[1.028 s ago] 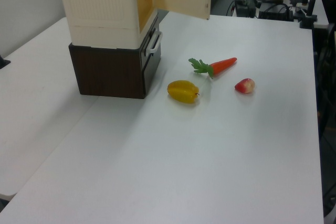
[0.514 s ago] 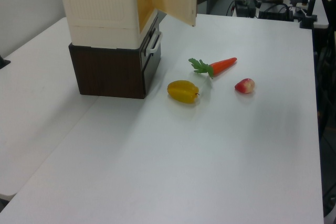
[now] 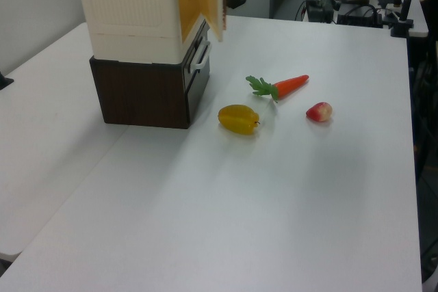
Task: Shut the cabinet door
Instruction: 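Push the cream door with the gripper, swinging it toward the cabinet opening, then press the door flush against the cabinet front with the gripper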
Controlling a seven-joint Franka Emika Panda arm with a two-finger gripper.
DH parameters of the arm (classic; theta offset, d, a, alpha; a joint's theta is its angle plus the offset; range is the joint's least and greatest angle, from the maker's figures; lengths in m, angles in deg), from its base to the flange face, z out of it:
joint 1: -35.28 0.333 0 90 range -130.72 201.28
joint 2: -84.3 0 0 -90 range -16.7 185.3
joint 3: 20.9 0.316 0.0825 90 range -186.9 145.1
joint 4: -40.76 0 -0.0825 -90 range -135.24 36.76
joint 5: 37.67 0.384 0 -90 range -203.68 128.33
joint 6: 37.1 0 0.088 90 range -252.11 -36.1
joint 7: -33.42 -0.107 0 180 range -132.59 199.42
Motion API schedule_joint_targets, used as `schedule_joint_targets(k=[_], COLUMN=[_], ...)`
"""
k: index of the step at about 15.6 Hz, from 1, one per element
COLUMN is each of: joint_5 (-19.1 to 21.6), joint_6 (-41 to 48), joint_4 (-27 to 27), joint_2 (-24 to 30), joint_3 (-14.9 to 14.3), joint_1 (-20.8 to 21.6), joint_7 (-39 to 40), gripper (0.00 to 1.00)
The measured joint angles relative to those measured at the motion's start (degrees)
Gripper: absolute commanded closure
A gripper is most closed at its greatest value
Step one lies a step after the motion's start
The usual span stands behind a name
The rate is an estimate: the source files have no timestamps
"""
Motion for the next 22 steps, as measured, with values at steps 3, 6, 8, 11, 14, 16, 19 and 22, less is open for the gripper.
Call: schedule_joint_targets(k=[3, 6, 8, 11, 14, 16, 19, 22], joint_5=[0.0, 0.0, 0.0, 0.0, 0.0, 0.0, 0.0, 0.02], joint_6=[-9.92, -17.87, -20.66, -21.04, -21.04, -21.04, -21.04, -21.02], joint_4=[0.1, 0.3, 1.21, 2.84, 3.06, 3.1, 3.11, 2.58], joint_2=[-3.74, -7.44, -8.97, -10.16, -10.24, -10.27, -10.28, -9.86], joint_3=[0.04, 1.32, 2.24, 2.43, 2.43, 2.43, 2.44, 2.44], joint_1=[1.82, 2.35, 2.41, 2.39, 2.38, 2.38, 2.37, 2.24], joint_7=[-5.44, -9.69, -12.2, -15.0, -16.22, -16.67, -16.8, -17.07], gripper=[1.0, 1.0, 1.0, 1.0, 1.0, 1.0, 1.0, 1.0])
